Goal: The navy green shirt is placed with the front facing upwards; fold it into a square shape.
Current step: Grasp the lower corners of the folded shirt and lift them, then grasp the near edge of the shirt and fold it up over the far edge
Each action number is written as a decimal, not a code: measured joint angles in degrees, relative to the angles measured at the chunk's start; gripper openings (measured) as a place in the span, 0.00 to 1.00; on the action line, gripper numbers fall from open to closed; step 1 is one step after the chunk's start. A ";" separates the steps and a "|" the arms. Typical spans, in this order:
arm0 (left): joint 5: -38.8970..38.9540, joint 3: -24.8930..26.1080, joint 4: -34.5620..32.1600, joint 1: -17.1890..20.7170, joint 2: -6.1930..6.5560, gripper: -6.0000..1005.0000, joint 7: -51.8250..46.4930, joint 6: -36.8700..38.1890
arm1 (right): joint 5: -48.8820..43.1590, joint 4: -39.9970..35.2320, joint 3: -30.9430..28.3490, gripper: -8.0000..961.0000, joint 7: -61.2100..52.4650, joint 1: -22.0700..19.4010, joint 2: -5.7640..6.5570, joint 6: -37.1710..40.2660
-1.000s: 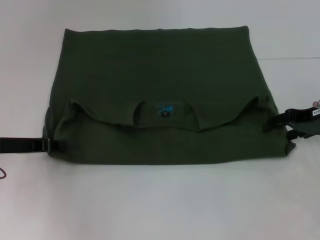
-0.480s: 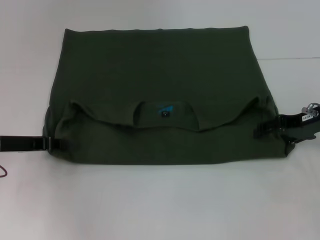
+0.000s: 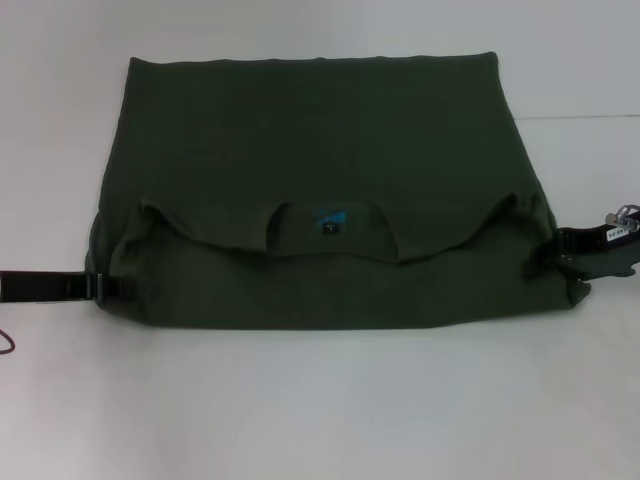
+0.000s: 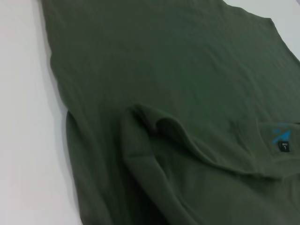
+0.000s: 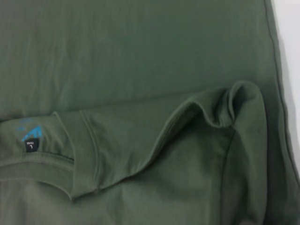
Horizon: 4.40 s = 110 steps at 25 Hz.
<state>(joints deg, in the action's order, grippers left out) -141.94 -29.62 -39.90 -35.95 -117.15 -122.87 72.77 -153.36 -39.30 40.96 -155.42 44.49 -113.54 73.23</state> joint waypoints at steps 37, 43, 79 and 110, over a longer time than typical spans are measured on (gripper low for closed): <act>-5.24 0.97 -5.98 1.81 2.02 0.06 -5.90 25.11 | -0.19 -0.96 1.11 0.10 8.96 -2.60 2.55 20.09; -8.59 1.01 -6.48 2.19 2.11 0.06 -5.50 31.92 | -2.45 -0.96 1.13 0.10 10.43 -3.04 2.52 23.05; 1.10 18.07 -5.89 2.33 4.18 0.06 -0.95 33.07 | 10.51 -0.21 -14.51 0.12 15.16 -4.70 6.00 20.72; 29.88 18.23 5.56 2.11 -3.91 0.06 15.97 -2.61 | 31.94 5.70 -14.25 0.14 26.89 -2.84 -3.26 -18.09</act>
<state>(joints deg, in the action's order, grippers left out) -112.06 -11.39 -34.34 -33.84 -121.06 -106.90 70.16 -121.41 -33.59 26.72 -128.53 41.65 -116.79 55.13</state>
